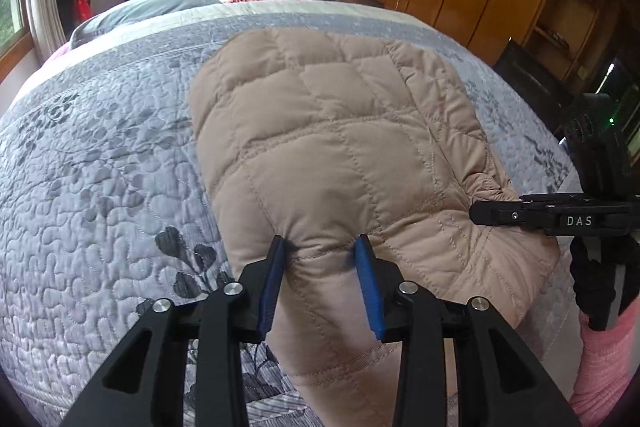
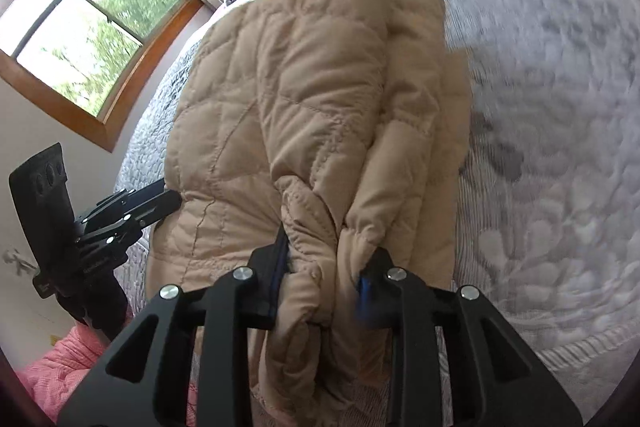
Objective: Fold large clothes
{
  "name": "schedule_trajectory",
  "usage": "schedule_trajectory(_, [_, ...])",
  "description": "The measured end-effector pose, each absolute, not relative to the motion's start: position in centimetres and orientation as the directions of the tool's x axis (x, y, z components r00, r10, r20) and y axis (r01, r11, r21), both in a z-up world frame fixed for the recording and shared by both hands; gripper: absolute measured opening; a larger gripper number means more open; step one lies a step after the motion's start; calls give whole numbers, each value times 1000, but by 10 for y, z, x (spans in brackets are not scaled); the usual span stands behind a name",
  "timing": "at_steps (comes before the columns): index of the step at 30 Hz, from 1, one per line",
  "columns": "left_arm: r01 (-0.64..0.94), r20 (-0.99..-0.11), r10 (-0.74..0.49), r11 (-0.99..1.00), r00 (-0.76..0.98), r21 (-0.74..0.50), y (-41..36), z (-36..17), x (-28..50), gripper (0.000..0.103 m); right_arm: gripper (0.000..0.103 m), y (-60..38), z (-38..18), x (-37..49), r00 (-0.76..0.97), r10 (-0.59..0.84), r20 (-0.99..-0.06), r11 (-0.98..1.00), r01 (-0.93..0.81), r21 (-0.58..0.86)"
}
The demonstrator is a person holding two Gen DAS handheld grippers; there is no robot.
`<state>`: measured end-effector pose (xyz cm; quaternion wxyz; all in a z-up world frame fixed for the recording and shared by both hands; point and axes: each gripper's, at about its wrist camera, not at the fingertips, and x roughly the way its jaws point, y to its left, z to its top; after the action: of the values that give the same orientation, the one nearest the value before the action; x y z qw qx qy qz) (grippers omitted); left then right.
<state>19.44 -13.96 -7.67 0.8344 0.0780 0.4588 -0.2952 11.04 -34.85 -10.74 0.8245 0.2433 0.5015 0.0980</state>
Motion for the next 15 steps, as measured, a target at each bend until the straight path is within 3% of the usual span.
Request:
schedule_trajectory(6, [555, -815, -408, 821, 411, -131, -143, -86, 196, 37, 28, -339, -105, 113, 471, 363, -804, 884, 100, 457])
schedule_trajectory(9, [541, -811, -420, 826, 407, -157, -138, -78, 196, 36, 36, -332, -88, 111, 474, 325, -818, 899, 115, 423])
schedule_trajectory(15, [539, -756, -474, 820, 451, -193, -110, -35, 171, 35, 44, -316, -28, 78, 575, 129, -808, 964, 119, 238])
